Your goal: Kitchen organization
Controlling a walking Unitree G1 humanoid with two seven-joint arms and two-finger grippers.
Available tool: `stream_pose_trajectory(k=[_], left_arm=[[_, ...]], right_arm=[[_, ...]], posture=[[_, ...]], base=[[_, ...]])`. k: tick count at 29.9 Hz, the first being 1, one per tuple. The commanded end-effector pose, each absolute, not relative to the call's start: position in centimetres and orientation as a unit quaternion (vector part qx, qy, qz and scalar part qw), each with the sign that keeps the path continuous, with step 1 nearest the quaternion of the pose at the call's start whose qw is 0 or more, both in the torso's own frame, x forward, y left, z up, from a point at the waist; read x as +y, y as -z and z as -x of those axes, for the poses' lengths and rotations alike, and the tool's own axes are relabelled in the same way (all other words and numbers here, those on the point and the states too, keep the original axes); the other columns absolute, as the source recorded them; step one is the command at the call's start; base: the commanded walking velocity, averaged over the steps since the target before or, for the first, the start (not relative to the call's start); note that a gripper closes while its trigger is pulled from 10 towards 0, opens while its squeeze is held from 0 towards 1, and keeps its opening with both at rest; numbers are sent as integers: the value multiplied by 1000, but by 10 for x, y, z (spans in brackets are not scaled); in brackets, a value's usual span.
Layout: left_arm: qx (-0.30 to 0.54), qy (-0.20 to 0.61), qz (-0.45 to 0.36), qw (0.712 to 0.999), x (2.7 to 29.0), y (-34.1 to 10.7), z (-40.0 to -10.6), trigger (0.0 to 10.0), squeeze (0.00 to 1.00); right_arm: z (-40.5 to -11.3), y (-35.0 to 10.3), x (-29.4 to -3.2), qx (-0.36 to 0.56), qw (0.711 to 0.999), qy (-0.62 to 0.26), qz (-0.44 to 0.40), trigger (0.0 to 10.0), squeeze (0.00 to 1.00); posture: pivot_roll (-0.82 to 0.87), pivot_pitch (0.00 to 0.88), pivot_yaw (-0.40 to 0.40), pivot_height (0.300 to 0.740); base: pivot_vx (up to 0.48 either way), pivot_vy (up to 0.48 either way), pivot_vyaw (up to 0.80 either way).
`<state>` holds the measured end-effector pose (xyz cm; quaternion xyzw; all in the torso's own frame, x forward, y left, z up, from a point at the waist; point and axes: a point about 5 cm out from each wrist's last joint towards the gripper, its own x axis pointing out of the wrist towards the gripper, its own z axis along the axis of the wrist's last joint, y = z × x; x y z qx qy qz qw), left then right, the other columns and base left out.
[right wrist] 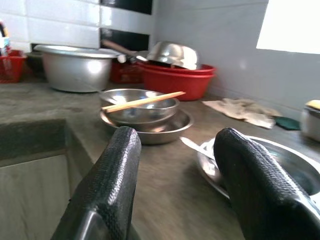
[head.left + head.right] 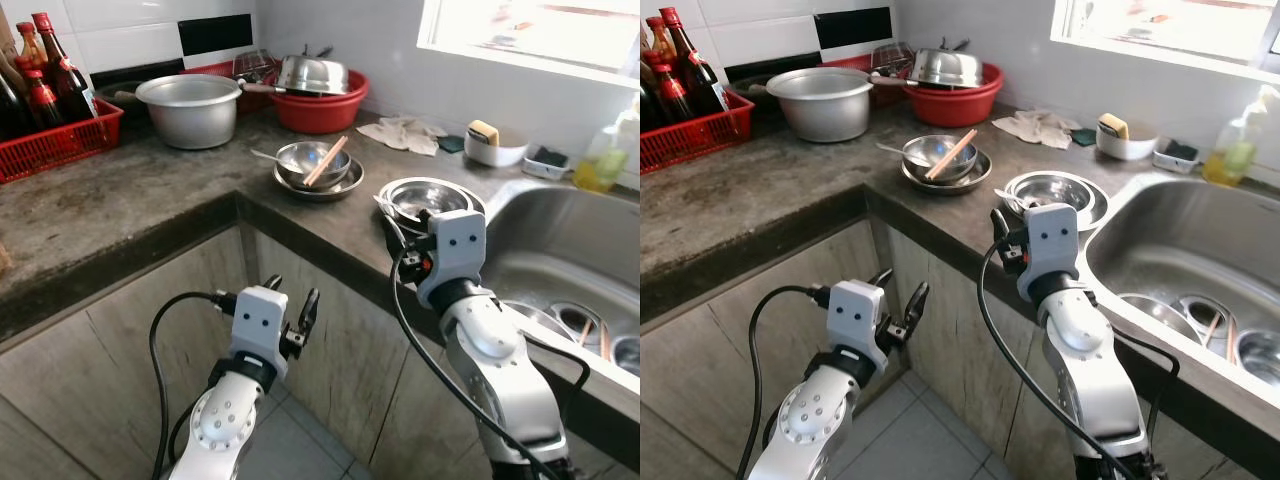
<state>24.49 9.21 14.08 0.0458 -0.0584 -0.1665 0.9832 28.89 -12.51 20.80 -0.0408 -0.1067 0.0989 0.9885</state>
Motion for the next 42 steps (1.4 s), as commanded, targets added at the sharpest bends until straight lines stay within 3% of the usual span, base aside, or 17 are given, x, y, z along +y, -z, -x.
stream_pose_trajectory(k=[1, 12, 33, 34, 35, 40, 41, 42], left_arm=[[-64, 169, -48, 982, 91, -143, -243, 10000, 0], [-56, 179, -48, 981, 87, -141, -242, 10000, 0], [-30, 201, -43, 978, 84, -131, -236, 10000, 0], [-20, 206, -45, 977, 84, -127, -234, 10000, 0], [4, 224, -44, 974, 83, -119, -230, 10000, 0], [8, 254, -31, 967, 77, -118, -227, 10000, 0], [6, 260, -26, 965, 76, -119, -226, 10000, 0], [5, 264, -24, 964, 75, -119, -226, 10000, 0]], right_arm=[[-288, -206, -123, -106, 988, -106, 47, 10000, 0], [-288, -205, -120, -110, 985, -116, 63, 10000, 0], [-296, -212, -124, -117, 983, -107, 97, 10000, 0], [-298, -211, -123, -112, 981, -110, 110, 10000, 243], [-303, -207, -121, -103, 979, -120, 132, 10000, 1000], [-312, -202, -118, -91, 974, -124, 168, 10000, 973], [-314, -202, -117, -90, 973, -125, 172, 10000, 753], [-315, -202, -116, -88, 973, -127, 174, 10000, 753]], posture=[[85, 32, -51, 740], [87, 34, -51, 740], [83, 26, -50, 740], [83, 26, -50, 740], [84, 24, -50, 740], [92, 23, -56, 740], [92, 24, -55, 740], [92, 23, -55, 740]], base=[[394, 0, 0], [391, 0, 0], [0, 0, 0], [0, 0, 0], [0, 0, 0], [0, 0, 0], [0, 0, 0], [0, 0, 0]])
